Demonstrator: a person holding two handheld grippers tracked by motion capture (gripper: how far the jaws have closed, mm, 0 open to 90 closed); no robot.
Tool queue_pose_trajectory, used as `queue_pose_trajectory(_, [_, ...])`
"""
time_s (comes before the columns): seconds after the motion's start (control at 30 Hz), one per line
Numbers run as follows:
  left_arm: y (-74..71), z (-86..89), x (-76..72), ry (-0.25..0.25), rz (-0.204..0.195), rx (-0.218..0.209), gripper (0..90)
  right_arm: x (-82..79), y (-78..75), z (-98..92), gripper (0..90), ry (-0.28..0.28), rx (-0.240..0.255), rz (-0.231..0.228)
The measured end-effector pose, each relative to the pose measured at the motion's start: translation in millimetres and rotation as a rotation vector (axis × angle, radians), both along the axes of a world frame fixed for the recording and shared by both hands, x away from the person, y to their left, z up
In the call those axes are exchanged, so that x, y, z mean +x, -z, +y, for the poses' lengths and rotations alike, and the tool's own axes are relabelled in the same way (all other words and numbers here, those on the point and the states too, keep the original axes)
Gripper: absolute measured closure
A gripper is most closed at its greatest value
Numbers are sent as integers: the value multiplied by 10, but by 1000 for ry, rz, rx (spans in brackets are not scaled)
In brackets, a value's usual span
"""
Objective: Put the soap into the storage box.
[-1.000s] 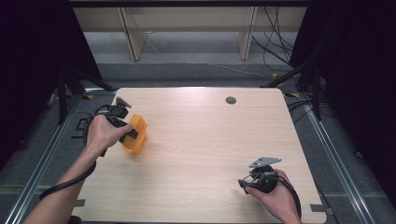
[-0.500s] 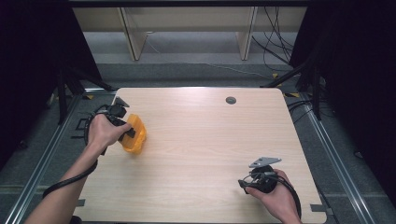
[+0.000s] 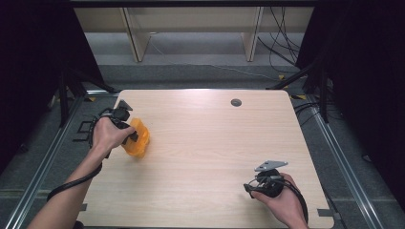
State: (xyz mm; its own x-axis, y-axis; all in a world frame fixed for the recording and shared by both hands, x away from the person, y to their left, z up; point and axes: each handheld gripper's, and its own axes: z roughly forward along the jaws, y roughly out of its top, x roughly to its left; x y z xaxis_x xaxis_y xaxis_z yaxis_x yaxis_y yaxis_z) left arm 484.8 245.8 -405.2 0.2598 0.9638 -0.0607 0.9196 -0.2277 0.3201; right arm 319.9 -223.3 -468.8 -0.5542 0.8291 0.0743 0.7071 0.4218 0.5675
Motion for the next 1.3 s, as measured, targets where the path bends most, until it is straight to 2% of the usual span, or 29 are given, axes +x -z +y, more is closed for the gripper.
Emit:
queue_pose_trajectory(0.37, [104,-42,52,-1,25,14,606,0,0,0,438,-1,0,2])
queue_pose_trajectory(0.43, [122,-55,59,-15,17,10,606,0,1,-1,439,-1,0,1])
queue_pose_trajectory(0.93, [151,-25,75,-26,19,-9,594,1,7,3,437,-7,-4,3])
queue_pose_trajectory(0.97, [150,-24,72,-31,15,-32,568,2,9,2,437,-9,-5,4])
queue_pose_trajectory(1.03, [144,-20,70,-31,9,-37,515,3,12,1,437,-11,-6,7])
queue_pose_trajectory(1.07, [139,-19,61,-32,-15,-50,495,3,13,2,436,-10,-4,8])
queue_pose_trajectory(1.3, [68,-12,8,-20,-57,-59,408,3,14,4,435,-12,-5,12])
